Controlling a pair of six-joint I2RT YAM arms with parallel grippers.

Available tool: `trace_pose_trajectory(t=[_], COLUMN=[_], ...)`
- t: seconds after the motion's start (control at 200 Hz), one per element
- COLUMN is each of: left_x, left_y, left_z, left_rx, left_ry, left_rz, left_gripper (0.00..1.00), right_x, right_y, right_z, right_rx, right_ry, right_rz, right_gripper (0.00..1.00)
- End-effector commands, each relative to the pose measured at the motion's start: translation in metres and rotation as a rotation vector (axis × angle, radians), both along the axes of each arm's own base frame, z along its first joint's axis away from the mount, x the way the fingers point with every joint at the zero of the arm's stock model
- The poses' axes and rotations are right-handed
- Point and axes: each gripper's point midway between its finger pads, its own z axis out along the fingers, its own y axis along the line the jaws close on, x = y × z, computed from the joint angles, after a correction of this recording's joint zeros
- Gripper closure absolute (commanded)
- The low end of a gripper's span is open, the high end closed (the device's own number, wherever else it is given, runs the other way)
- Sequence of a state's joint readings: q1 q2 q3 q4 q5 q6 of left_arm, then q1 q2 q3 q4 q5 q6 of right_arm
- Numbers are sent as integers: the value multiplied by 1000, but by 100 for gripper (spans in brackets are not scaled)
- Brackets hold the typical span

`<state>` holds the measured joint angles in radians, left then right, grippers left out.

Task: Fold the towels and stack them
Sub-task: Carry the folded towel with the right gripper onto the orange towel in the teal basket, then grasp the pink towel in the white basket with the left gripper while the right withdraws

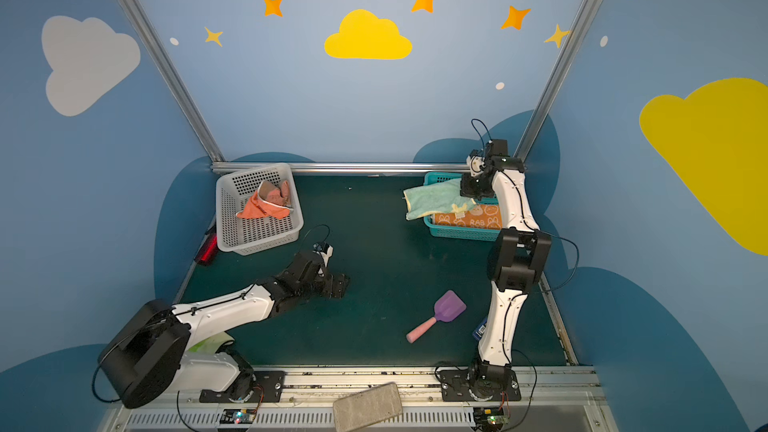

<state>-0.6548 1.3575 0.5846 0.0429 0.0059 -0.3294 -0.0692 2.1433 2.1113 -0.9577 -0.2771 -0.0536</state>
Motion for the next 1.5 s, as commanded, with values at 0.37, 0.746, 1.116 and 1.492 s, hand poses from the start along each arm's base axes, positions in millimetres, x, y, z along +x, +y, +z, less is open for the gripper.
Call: trace_pose_trajectory(t=[0.37, 0.746, 1.116, 1.492], left_x=[3, 6, 13, 55], left_y=[7, 2, 15, 75], left_z=[18, 17, 20, 73], left_rx=[43, 50, 68, 61], left_ry=[-24, -8, -57, -143], left_rz=[1, -5, 65, 306], left_gripper=[0, 0, 0, 0], right_x=[5, 6, 2, -24], right_y=[-58, -75, -84, -1], right_z=[-65, -84, -41, 35], right_rx=[-9, 20, -35, -216], right_ry=[87, 131, 5, -267], right_rz=[-112, -160, -224, -83], right_gripper=[100, 60, 16, 16])
